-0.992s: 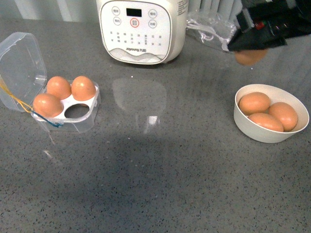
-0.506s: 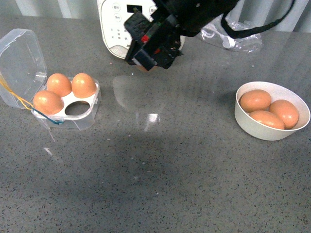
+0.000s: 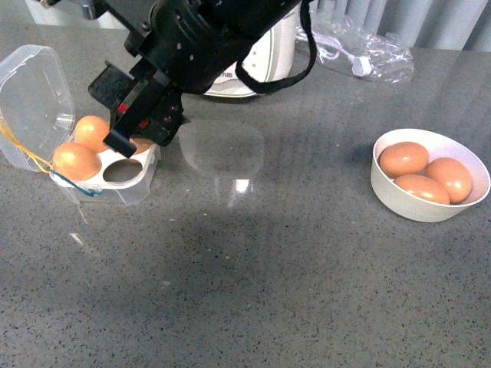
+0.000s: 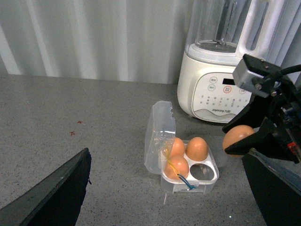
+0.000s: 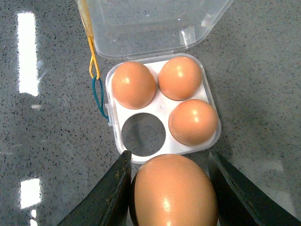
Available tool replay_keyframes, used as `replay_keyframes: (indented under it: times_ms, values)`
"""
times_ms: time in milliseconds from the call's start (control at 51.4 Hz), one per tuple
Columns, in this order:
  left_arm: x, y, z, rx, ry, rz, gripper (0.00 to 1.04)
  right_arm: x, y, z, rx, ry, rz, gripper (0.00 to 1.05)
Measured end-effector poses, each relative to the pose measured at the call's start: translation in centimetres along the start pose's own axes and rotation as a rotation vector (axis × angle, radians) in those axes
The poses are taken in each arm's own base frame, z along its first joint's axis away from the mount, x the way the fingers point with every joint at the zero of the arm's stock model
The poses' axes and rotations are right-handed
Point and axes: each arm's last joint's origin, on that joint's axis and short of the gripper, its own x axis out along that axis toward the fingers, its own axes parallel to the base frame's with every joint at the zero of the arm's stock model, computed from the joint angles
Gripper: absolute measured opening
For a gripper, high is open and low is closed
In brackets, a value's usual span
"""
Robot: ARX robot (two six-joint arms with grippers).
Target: Put egg into box
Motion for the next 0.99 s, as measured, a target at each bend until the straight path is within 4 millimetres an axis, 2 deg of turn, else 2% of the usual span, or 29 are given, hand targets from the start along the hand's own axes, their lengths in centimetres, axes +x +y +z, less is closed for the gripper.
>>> replay_keyframes:
  times_ms: [136, 233, 875, 953, 992]
  values:
    - [0.0, 0.0, 0.0, 0.000, 0.000, 0.000, 0.98, 1.5, 0.7, 0.0, 0.015, 0.008, 0.022, 0.42]
    - [0.0, 0.0, 0.0, 0.000, 0.000, 0.000, 0.98, 2.1, 0.5, 0.2, 0.041, 0.004, 0.021, 0.42]
    - [0.0, 0.0, 0.0, 0.000, 0.000, 0.000, 0.98, 3.9, 0.2, 0.0, 0.090, 0.012, 0.024, 0.42]
    - [0.0, 0.0, 0.0, 0.000, 0.000, 0.000, 0.98, 4.0, 0.2, 0.0, 0.091, 0.012, 0.026, 0.52]
    - [0.0, 0.0, 0.0, 0.000, 0.000, 0.000, 0.98, 4.1, 0.2, 0.0, 0.091, 0.014, 0.027, 0.61]
